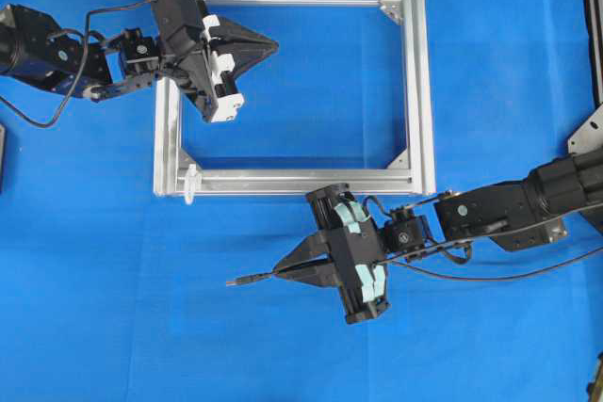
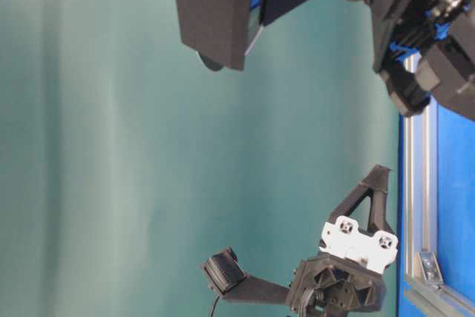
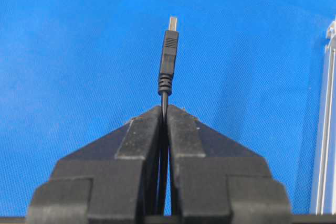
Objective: Insert the wire through the string loop located on the left side.
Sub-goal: 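Move the right gripper with the cable toward the frame's lower edge, then carry the cable plug up to the white zip-tie loop on the frame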
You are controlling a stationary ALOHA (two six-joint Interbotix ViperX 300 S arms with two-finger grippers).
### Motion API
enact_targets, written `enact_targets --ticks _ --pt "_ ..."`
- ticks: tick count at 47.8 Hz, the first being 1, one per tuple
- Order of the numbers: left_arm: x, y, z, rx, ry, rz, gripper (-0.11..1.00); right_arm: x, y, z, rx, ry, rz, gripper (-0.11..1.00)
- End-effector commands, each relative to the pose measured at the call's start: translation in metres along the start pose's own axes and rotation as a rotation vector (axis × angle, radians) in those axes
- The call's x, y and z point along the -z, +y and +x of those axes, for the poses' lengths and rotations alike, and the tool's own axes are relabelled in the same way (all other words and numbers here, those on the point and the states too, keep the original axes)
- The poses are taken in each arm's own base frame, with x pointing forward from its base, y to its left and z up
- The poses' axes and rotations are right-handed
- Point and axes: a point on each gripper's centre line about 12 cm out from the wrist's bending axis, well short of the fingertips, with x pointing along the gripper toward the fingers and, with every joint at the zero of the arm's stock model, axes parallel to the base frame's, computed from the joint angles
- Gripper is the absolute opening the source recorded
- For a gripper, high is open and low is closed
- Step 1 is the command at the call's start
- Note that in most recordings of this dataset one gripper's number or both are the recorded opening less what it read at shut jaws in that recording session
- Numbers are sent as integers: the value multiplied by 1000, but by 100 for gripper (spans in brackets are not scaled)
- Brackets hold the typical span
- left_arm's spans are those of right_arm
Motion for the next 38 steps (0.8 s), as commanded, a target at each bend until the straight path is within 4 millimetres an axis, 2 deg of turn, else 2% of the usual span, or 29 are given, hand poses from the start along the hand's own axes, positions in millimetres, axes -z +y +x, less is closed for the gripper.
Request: enact_targets --ticks 1,17,38 --pt "-15 -2 -2 7 -44 0 0 -17 0 -4 -2 -46 0 0" --pt "-15 -2 -2 7 -44 -1 0 -18 -14 -5 28 -54 10 0" --pt "-14 -2 -3 7 -41 -1 0 -25 -73 -12 158 -75 33 0"
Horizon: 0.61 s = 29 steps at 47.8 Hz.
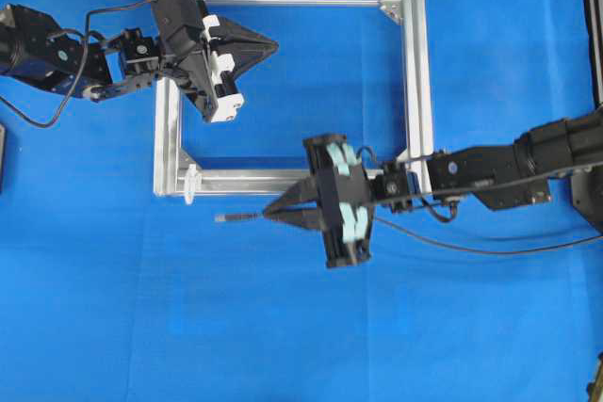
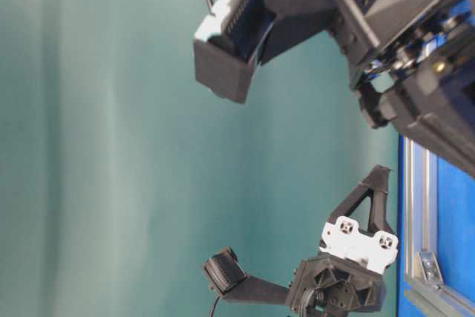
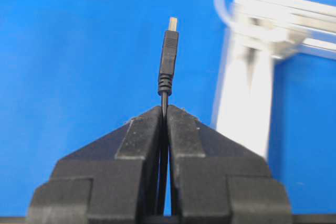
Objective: Insert the wire through the string loop located on the left side.
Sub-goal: 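Carry the cable plug up to the white zip-tie loop on the frame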
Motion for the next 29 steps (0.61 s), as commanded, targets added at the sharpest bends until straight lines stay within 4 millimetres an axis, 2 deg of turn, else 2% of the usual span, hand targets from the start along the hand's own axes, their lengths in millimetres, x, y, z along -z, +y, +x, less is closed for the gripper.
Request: enact_targets --ticks 1,11,29 --pt "-15 -2 -3 8 -44 0 0 -20 -11 -4 22 -60 7 0" --pt "-15 -3 -3 9 -44 0 0 -22 -30 -6 65 -63 19 0" --pt "-14 -3 -3 11 -42 1 0 -22 -31 -5 66 -60 17 0"
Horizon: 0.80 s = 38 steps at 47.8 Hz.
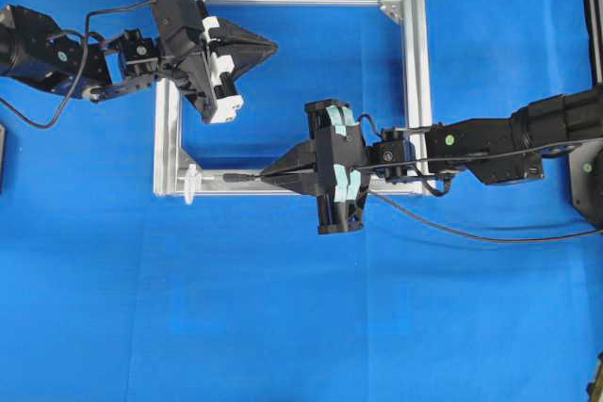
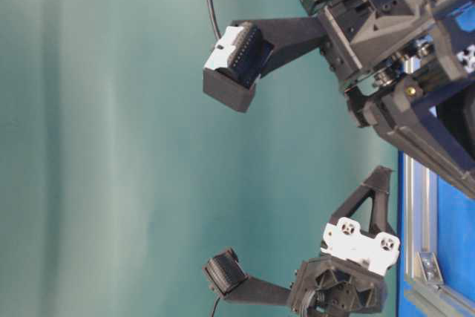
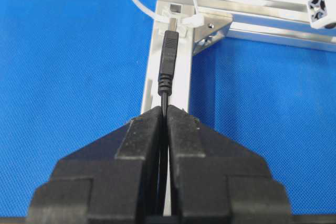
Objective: Insert the wire through the string loop located on the left side.
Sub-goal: 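Carry the cable plug up to the white zip-tie loop on the frame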
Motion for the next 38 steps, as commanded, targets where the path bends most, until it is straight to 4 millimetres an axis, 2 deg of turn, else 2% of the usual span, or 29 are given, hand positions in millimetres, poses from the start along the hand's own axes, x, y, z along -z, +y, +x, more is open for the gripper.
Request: enact_targets --ticks 1,27,38 --pt "-15 -3 -2 10 -46 -1 0 -21 2 -4 -5 -58 -2 0" --pt "-15 -3 -3 10 -44 -1 0 -30 8 20 -21 -32 -29 0" --pt "-14 -3 -3 10 -42 1 0 -27 7 20 -19 -19 -26 0"
